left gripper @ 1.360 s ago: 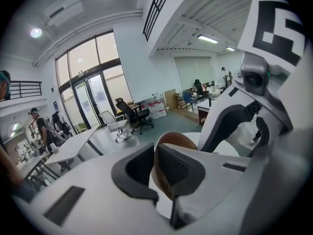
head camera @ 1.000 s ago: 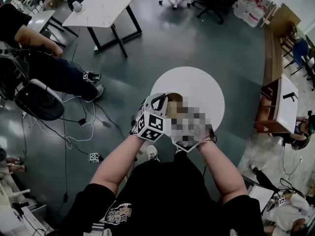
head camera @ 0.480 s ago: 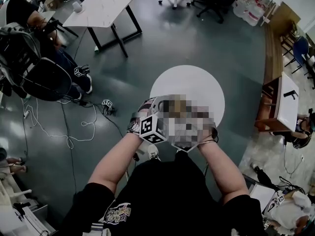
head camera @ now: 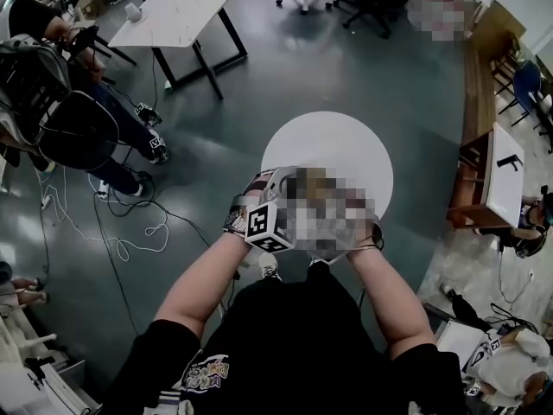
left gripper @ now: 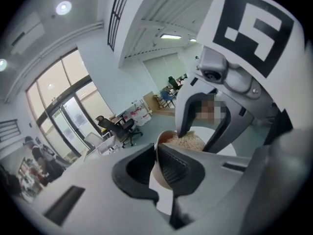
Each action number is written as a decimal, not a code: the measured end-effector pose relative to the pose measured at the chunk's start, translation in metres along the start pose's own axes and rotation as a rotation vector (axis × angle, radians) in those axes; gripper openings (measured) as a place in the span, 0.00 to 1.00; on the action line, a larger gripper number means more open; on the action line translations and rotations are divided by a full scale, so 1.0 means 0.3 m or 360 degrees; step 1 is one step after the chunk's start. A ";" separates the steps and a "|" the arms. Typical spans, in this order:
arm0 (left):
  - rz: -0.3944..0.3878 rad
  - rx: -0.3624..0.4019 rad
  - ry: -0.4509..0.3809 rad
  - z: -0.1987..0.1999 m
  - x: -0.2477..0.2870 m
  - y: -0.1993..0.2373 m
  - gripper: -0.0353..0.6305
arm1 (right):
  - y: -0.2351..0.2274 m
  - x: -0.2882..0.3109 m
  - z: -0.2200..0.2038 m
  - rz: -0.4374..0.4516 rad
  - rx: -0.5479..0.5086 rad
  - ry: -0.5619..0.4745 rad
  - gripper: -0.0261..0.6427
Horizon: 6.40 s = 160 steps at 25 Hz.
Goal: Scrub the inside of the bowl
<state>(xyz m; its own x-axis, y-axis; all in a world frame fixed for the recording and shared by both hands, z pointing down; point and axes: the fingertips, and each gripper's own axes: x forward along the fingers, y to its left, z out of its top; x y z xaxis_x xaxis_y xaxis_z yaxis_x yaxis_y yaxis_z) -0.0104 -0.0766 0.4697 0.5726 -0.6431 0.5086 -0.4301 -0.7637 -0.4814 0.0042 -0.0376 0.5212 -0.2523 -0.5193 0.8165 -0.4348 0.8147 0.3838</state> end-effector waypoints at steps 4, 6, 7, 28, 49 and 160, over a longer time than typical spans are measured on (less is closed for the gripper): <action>0.0090 -0.0194 -0.0053 0.009 -0.012 0.039 0.09 | 0.011 0.002 -0.003 0.0137 0.0281 -0.0036 0.34; 0.0142 -0.0226 -0.0071 0.012 -0.017 0.053 0.09 | 0.017 -0.001 0.014 0.0213 0.0436 -0.0065 0.34; 0.0171 -0.0246 -0.0078 0.012 -0.020 0.059 0.09 | 0.021 -0.004 0.025 0.0258 0.0526 -0.0085 0.34; 0.0131 -0.0692 -0.0091 -0.081 -0.028 0.107 0.09 | 0.003 -0.060 0.054 0.0433 0.0707 -0.0343 0.35; -0.0856 -0.0580 -0.0328 0.028 -0.139 -0.020 0.08 | -0.149 -0.195 0.001 0.0381 0.0168 -0.0710 0.35; 0.0143 -0.1698 0.0467 -0.706 0.573 -0.080 0.08 | -0.284 0.591 -0.778 0.0045 0.1410 -0.0107 0.35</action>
<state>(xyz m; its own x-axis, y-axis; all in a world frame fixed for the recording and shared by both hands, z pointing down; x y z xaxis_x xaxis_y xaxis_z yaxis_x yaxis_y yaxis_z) -0.0493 -0.1809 0.7199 0.3822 -0.5793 0.7199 -0.9228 -0.2799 0.2647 0.1984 -0.1390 0.7338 -0.3112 -0.5386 0.7830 -0.9298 0.3427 -0.1338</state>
